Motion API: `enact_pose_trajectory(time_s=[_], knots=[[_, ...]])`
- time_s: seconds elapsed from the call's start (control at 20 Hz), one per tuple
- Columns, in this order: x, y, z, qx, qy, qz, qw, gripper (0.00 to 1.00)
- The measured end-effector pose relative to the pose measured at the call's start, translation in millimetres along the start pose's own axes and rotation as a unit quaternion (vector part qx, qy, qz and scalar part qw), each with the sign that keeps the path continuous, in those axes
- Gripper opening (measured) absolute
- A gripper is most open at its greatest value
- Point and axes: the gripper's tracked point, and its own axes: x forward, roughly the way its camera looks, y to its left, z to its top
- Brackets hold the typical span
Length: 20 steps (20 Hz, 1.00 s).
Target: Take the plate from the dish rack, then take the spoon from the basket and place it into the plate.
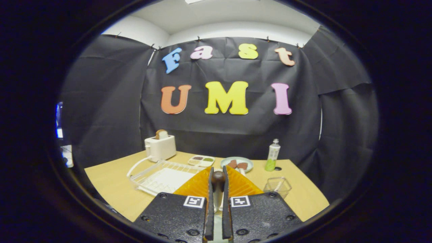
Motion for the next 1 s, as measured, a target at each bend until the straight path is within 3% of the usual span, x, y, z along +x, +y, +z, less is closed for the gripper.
enact_pose_trajectory(time_s=[0.3,0.7,0.9,0.95,1.0], knots=[[4.8,34.6,-53.2,0.027,0.039,0.017,0.999,0.15],[14.7,5.5,-70.5,0.038,0.060,-0.024,0.997,0.18],[15.5,-22.1,-79.0,0.036,0.087,-0.070,0.993,0.25],[12.8,-29.1,-78.6,0.042,0.089,-0.082,0.992,0.29],[8.4,-36.7,-76.0,0.047,0.087,-0.093,0.991,0.39]])
